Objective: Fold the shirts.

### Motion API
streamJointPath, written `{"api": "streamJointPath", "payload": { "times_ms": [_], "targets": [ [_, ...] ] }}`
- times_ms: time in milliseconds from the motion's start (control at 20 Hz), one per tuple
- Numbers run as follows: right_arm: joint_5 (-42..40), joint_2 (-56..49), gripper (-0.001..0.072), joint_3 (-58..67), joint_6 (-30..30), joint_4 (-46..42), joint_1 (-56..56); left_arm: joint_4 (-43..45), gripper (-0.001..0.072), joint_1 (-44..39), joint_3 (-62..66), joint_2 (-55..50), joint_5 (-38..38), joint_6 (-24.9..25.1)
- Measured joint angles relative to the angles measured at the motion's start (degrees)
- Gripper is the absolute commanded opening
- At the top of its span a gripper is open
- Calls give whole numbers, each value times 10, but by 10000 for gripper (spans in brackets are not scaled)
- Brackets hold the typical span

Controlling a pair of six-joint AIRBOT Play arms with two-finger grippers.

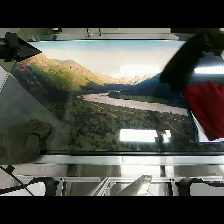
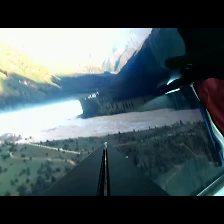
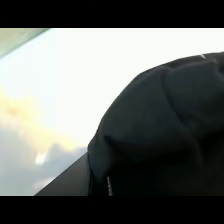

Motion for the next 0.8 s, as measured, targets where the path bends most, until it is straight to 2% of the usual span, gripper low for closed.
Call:
{"api": "streamJointPath", "payload": {
  "times_ms": [200, 350, 500, 600, 800],
  "targets": [
    [-63, -31, 17, 2, -50, 23, -52, 0, 13, 0, 0, 0, 7, 0],
    [-104, -73, 18, 49, -134, 122, -86, 0, 13, 0, 0, 0, 23, 0],
    [-99, -95, 17, 119, -196, 187, -117, 0, 13, 0, 0, 0, 35, 0],
    [-80, -92, 16, 139, -202, 192, -136, 0, 13, 0, 0, -1, 39, 0],
    [4, -73, 15, 140, -109, 108, -176, 0, 13, -1, 0, -10, 36, 0]
  ]
}}
